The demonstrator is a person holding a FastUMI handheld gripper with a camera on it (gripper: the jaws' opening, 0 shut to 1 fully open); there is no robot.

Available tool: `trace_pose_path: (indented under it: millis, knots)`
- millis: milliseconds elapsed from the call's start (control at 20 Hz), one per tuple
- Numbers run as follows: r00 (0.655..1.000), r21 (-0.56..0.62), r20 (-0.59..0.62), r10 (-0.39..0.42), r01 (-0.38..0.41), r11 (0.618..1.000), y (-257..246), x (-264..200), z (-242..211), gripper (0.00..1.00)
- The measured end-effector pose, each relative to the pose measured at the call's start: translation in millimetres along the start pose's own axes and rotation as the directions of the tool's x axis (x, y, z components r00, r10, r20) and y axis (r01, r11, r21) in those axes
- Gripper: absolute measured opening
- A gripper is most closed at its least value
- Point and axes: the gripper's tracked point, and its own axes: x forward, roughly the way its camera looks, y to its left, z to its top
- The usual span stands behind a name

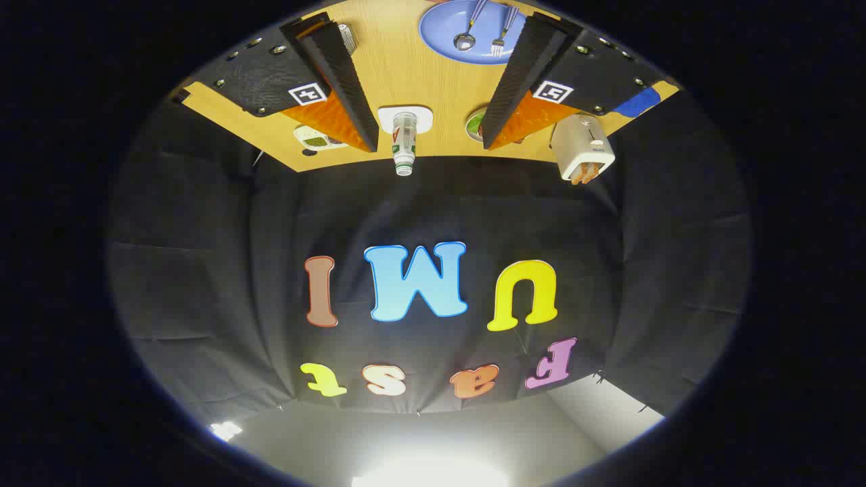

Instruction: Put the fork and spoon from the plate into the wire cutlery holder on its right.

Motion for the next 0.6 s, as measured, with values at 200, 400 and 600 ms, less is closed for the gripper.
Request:
trace_pose_path:
  millis: [200, 400, 600]
  knots:
    - [1.000, 0.000, -0.026, 0.008, -0.008, 1.000, 1.6, 0.6, -4.1, 0.95]
    - [0.999, -0.004, -0.032, 0.017, -0.017, 1.000, 1.1, 2.5, -4.9, 0.95]
    - [0.999, -0.003, -0.036, 0.027, -0.027, 1.000, 0.5, 4.0, -4.9, 0.95]
